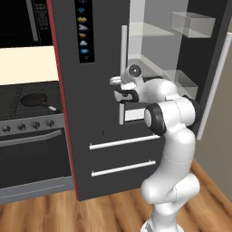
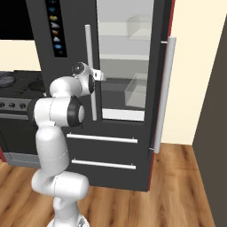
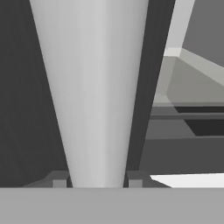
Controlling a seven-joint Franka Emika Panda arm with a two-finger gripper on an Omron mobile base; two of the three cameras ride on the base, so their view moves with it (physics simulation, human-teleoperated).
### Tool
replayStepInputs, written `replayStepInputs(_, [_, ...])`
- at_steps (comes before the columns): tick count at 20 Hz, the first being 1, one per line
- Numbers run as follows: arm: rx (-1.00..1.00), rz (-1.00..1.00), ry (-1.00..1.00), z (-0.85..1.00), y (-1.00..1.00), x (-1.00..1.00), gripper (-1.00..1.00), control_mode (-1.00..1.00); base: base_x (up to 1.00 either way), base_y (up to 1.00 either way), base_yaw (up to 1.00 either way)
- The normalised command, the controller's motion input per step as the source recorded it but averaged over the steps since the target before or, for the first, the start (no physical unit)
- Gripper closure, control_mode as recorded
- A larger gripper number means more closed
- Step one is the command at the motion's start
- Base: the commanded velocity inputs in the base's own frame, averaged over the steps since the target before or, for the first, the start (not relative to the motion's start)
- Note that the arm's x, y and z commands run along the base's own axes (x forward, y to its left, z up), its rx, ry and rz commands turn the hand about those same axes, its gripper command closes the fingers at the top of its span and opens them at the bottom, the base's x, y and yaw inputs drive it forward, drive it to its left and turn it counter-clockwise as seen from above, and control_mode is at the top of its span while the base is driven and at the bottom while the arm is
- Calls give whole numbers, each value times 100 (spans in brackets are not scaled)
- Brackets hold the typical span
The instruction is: Place one of the steaks on the plate and the other in the bowl. Then place the bowl in the fridge.
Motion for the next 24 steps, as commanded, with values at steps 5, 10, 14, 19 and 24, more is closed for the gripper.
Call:
replayStepInputs(5, [0, -1, 0, 1, 0, -23, 100, -100, 0, 0, 0])
replayStepInputs(10, [0, -3, 0, 0, 0, -33, 100, -100, 0, 0, 0])
replayStepInputs(14, [0, -8, 0, 1, 1, -47, 100, -100, 0, 0, 0])
replayStepInputs(19, [0, -12, 0, 0, 0, -49, 100, -100, 0, 0, 0])
replayStepInputs(24, [0, -9, 0, 2, 0, -47, 100, -100, 0, 0, 0])
